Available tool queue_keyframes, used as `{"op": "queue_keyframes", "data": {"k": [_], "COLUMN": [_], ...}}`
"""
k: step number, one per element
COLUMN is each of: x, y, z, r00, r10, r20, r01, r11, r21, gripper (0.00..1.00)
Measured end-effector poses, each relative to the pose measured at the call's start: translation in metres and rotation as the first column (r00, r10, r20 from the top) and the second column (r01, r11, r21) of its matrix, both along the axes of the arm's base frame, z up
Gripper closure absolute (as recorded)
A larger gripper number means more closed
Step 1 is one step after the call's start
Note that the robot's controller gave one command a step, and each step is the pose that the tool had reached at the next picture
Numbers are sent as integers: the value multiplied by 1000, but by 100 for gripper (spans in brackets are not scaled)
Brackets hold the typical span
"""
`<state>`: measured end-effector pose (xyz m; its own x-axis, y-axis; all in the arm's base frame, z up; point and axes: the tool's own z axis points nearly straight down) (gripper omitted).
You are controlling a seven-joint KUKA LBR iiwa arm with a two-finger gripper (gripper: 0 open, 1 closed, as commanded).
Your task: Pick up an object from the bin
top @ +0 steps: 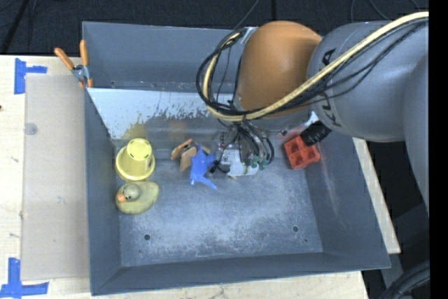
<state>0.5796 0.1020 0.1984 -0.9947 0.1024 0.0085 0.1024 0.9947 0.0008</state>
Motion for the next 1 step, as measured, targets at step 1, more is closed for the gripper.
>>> {"op": "queue_keyframes", "data": {"k": [1], "x": [-3], "y": [-7], "z": [37], "r00": [1000], "r10": [-9], "r20": [-8], "r01": [9], "r11": [1000], "r21": [0], "gripper": [100]}}
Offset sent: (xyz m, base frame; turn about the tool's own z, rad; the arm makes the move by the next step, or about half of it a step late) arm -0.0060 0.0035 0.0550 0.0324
